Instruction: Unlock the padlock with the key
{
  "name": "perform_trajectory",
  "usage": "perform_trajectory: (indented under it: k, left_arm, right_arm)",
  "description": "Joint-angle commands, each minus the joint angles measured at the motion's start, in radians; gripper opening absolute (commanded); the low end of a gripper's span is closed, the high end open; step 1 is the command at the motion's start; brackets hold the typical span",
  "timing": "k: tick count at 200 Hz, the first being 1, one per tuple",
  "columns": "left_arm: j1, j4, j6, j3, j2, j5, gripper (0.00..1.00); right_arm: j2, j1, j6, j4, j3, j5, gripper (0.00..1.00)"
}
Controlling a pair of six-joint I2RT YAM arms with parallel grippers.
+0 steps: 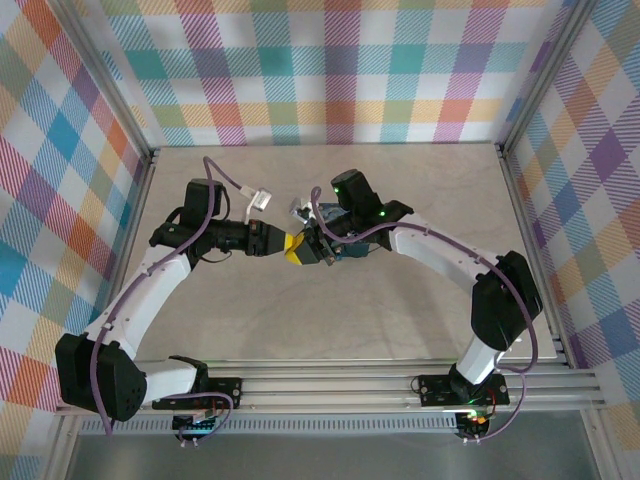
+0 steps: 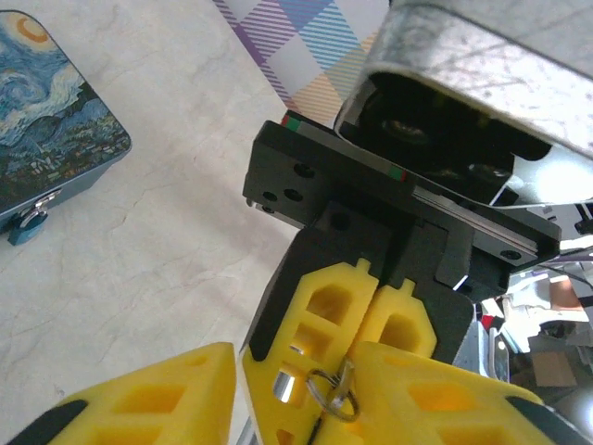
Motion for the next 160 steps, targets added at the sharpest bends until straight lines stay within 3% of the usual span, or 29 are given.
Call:
perform_trajectory:
  k: [1,25,57,66,87,108,160]
  left_arm:
    - [-0.008,-0.035,0.032,-0.009,0.002,0.014,0.36]
    - [-0.015,-0.063,0.055,-0.004,0.009,0.027,0.32]
    - [-0.019,-0.095,0.072,0.003,0.010,0.031,0.05]
    - [-0.018,-0.103,0.071,0.005,0.007,0.018,0.00]
    - [-0.018,-0.136,0.047,0.013,0.011,-0.088,0.00]
    - [-0.012,-0.091,-0.061,-0.007,0.008,-0.176,0.00]
    - [-0.002,0.131,-0.420,-0.095,-0.020,-0.368,0.00]
  right_arm:
    - [-0.031,-0.005,0.004,-0.005,0.016,-0.029,0.03]
    - [-0.025,-0.005,0.012,-0.003,0.015,-0.028,0.03]
    - [-0.025,-0.005,0.024,-0.003,0.014,0.006,0.06]
    - [-0.027,-0.005,0.034,-0.002,0.011,0.045,0.15]
    - [-0.054,-0.006,0.056,0.032,-0.021,0.185,0.42]
    - [-0.103,-0.018,0.151,0.110,-0.088,0.296,0.58]
    - [-0.251,-0.085,0.548,0.389,-0.321,0.484,0.59]
